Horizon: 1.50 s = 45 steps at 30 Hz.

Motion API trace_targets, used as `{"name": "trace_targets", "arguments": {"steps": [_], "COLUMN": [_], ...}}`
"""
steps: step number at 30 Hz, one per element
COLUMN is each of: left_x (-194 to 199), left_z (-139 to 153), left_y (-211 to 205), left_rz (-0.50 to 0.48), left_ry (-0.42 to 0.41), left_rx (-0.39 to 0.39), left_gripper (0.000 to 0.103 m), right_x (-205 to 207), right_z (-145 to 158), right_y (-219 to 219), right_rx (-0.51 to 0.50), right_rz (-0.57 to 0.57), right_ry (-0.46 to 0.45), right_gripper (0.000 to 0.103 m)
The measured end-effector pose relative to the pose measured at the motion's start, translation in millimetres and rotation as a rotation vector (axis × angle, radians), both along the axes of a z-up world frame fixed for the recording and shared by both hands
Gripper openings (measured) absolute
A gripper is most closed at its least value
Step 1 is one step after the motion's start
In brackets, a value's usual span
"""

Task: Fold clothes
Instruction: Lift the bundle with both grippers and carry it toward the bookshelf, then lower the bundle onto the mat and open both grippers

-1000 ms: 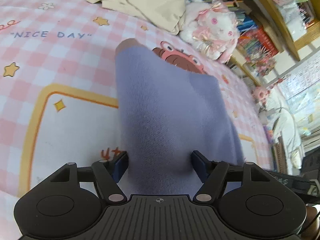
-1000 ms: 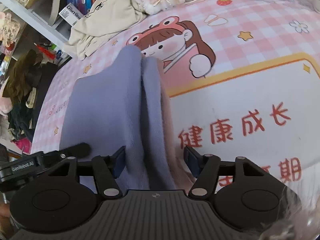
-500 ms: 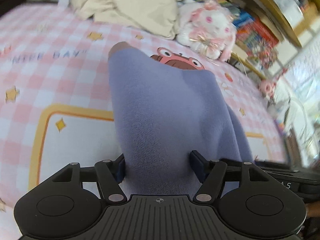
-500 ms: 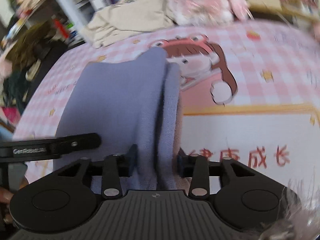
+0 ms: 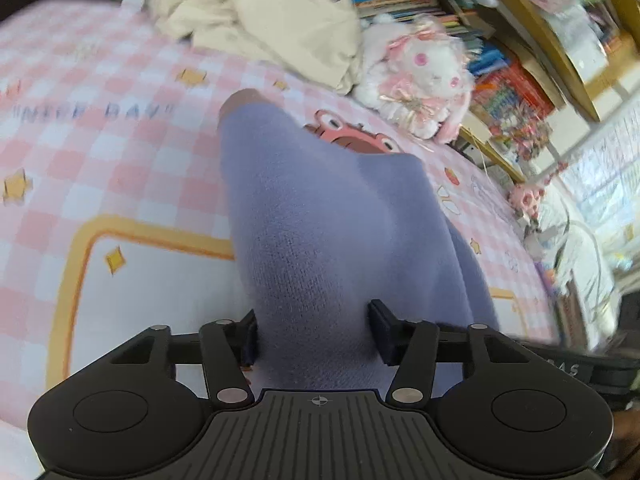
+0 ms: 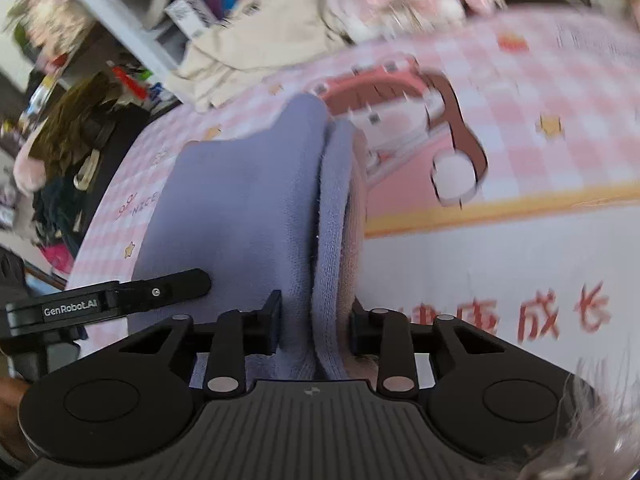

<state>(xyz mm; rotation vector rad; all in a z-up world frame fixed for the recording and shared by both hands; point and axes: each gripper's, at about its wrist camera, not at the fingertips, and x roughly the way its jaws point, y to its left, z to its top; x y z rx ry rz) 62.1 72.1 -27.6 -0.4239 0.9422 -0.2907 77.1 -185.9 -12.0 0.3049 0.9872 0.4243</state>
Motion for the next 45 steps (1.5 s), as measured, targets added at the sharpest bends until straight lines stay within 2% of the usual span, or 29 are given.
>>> {"name": "trace_targets", "arguments": {"steps": [2,6,15,23,35,45], "left_x": [-3.0,-3.4,24.4,80.8,153.0,184.1], "left_z": [9.4,25.3,45.3,38.4,24.8,11.9], "left_y": [-4.2,1.4,21.5,40.6,57.5,67.0], "left_rz": [-0.017,-0.012,-0.028,-0.100,-0.146,-0.126], "left_ry": [-0.041,-0.097,-0.158,-0.160,-0.159,-0.129], "left_rx": [0.040,0.038,0.050,0.074,0.097,0.115], "left_gripper": [0.050,0.050,0.050,0.050,0.050,0.050], "right_x": [-6.5,-10.3,11.9,53.8,116.3,145.7], "right_z": [10.1,25.5,43.5,36.0,17.5,0.7], "right_y": [7.2,14.9,34.7,57.6,81.1,95.3], "right_rx": [-0.045,-0.076,-0.074,-0.074,-0.094,-0.101], "right_rz": [0.023,0.049,0.068,0.007,-0.071,-0.107], "right_ry": [-0.076,-0.172,-0.246,-0.217,-0.203,-0.178], "right_gripper": [0.027,0.027,0.027,0.027,0.027,0.027]}}
